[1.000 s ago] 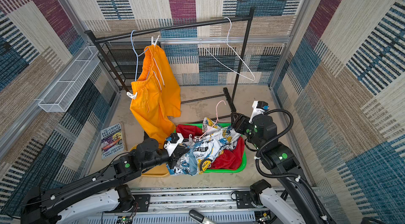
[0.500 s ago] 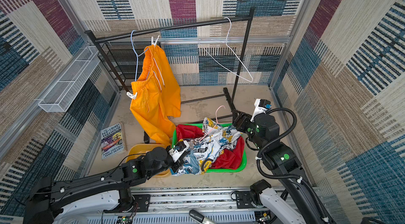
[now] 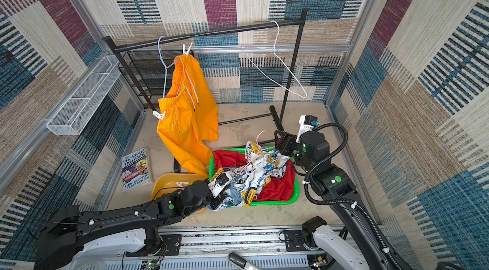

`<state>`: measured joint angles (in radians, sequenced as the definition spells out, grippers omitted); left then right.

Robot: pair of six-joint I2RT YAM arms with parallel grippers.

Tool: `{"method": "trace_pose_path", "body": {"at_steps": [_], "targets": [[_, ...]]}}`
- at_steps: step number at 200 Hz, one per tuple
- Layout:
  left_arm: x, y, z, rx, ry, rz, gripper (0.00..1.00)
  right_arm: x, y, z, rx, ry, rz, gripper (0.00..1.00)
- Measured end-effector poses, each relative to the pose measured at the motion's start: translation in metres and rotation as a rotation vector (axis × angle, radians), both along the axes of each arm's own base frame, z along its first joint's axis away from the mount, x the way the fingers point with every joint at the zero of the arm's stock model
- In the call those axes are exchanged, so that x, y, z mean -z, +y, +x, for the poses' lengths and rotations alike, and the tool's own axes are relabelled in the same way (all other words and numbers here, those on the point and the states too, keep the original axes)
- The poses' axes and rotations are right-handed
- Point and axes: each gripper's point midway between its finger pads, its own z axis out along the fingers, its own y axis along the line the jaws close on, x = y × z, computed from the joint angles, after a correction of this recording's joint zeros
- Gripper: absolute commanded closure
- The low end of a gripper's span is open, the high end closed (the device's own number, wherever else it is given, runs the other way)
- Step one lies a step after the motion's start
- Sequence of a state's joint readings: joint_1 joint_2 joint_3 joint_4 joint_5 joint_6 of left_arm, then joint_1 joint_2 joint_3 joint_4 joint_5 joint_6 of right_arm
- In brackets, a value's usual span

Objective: Remove the clothespins securing shorts to the hanger
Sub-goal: Remove the clothespin from the hanger.

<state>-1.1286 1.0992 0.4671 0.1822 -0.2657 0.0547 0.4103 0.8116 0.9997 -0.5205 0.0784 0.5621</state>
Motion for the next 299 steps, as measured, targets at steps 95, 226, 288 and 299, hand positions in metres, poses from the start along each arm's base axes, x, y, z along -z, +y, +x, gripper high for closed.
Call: {"method": "trace_pose_path", "body": {"at_steps": [95, 226, 288, 299], "targets": [[0.007, -0.004, 0.001, -0.006, 0.003, 0.021, 1.0, 0.004, 0.004, 0.002, -0.026, 0.023, -0.029, 0.25], [-0.022, -0.016, 0.002, 0.018, -0.005, -0.029, 0.51, 0.021, 0.019, -0.004, -0.121, 0.047, -0.026, 0.23], [-0.02, -0.016, 0.0, 0.018, 0.015, -0.028, 0.5, 0.053, 0.052, 0.011, -0.243, 0.119, -0.07, 0.24], [-0.019, -0.016, 0.0, 0.017, 0.023, -0.031, 0.5, 0.06, 0.06, 0.017, -0.27, 0.139, -0.099, 0.24]]}}
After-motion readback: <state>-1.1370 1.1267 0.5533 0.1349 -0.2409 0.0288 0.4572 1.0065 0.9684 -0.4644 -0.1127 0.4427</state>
